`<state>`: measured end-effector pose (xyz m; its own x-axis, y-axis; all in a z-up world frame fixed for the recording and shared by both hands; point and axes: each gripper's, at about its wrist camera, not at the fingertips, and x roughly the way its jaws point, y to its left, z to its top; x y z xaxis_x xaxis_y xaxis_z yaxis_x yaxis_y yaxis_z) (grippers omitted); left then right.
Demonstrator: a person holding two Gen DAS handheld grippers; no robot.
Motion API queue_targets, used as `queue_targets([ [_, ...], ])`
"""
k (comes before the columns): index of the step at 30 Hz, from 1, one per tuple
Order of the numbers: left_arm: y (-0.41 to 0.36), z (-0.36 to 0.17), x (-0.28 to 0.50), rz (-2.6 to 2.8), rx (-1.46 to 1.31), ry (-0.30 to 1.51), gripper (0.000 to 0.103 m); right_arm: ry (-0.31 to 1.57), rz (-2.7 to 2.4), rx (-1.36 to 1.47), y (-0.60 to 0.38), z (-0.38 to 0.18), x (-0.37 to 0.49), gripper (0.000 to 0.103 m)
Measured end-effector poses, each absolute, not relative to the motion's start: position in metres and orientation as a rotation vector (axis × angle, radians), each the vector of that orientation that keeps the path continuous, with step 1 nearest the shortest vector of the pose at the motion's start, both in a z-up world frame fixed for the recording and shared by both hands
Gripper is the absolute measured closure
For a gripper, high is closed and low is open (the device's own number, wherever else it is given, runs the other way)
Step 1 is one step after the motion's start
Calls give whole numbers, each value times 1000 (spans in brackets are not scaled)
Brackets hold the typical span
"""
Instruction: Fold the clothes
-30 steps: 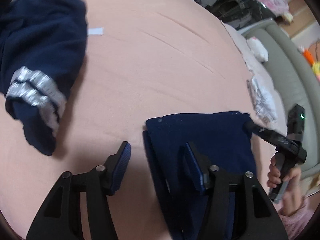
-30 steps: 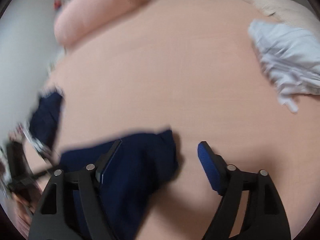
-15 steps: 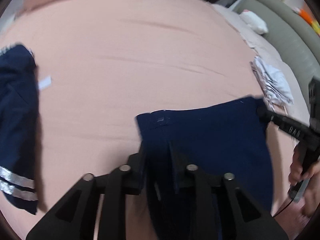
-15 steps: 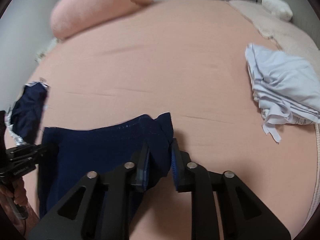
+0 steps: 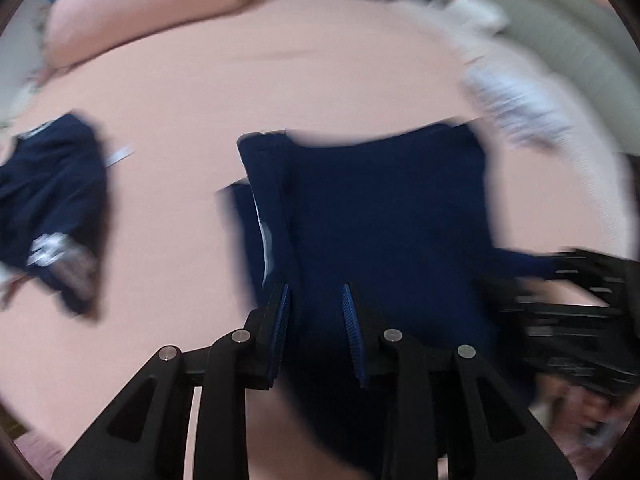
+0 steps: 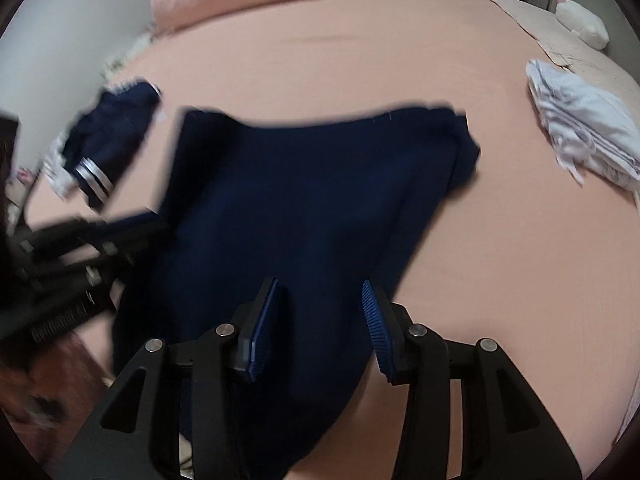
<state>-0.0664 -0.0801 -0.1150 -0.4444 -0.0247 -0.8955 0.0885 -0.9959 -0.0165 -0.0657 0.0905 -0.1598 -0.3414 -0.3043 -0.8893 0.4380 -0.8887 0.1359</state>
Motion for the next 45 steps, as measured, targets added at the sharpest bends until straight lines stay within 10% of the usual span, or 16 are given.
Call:
queue_targets([
  [4,-108,-108,-66,-2668,1557,439,69,97,-2279,1443,102,-156,-69,59],
  [12,-66,-121,-77,-2579,1653,98,68,230,-2287,1506,106,-156,-58,53],
  [23,-25,-116,-43,-2687,1696,155,59,334,-2329,1520,87,-143,-49,52],
  [26,-24,-133,-45,-2583,1744,30,44,373,-2330,1517,84,-144,-47,52],
  [39,-43,-139,-10,-2646,1819,766,46,55,-2239,1499,123,-142,-37,45],
  [45,-26,-142,-13,-2626,1852,540,43,50,-2194,1544,132,-154,-23,42],
])
